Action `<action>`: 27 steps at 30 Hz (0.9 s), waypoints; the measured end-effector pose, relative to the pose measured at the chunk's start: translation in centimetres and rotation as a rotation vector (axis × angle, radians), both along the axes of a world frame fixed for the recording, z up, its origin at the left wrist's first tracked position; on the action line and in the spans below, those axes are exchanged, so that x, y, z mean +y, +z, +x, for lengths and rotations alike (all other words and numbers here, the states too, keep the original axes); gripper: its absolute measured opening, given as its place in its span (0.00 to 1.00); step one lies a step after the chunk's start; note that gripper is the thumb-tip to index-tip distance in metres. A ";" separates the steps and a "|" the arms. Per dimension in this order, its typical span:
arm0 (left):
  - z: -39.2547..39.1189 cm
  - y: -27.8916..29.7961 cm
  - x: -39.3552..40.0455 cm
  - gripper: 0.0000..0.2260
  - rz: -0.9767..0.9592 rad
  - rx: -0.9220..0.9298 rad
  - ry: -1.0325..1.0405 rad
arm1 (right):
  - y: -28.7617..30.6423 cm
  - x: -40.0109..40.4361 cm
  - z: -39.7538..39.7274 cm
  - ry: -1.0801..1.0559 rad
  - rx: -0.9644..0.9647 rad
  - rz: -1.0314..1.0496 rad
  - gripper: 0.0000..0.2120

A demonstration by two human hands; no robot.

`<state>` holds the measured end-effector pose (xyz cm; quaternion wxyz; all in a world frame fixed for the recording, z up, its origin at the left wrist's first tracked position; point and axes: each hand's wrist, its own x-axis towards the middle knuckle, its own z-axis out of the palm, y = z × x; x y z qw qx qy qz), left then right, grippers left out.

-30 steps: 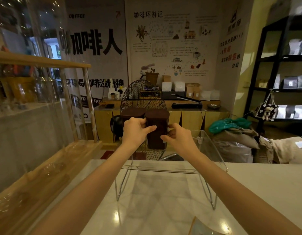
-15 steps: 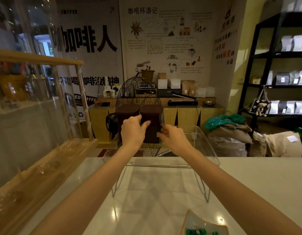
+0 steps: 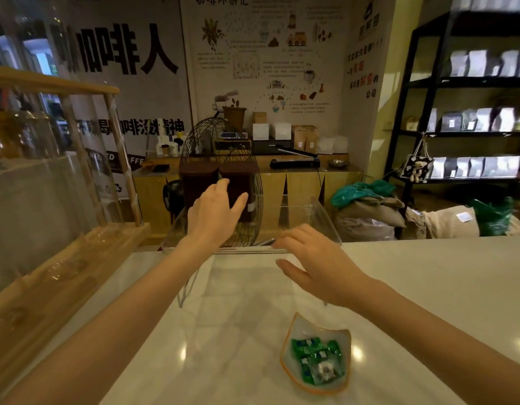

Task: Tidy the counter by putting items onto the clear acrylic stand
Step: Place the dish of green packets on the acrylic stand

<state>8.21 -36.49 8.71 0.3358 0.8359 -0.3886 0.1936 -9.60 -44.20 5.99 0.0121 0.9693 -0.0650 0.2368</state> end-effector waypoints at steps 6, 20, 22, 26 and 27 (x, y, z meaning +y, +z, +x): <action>-5.1 -2.4 3.1 0.22 0.055 -0.237 -0.206 | -3.2 -0.1 -5.9 -0.031 0.105 -0.079 0.13; -10.2 -14.0 7.2 0.28 0.329 -0.192 -0.503 | -9.2 -0.2 -8.5 -0.272 0.280 0.256 0.17; -10.7 -14.0 7.4 0.29 0.330 0.022 -0.487 | -9.4 -0.2 -8.5 -0.273 0.242 0.315 0.15; -11.7 -13.6 7.6 0.17 0.240 0.435 -0.517 | -9.7 -0.3 -8.4 -0.268 0.180 0.442 0.14; -11.9 -13.5 7.6 0.13 0.197 0.564 -0.517 | -9.6 -0.2 -8.3 -0.274 0.171 0.467 0.14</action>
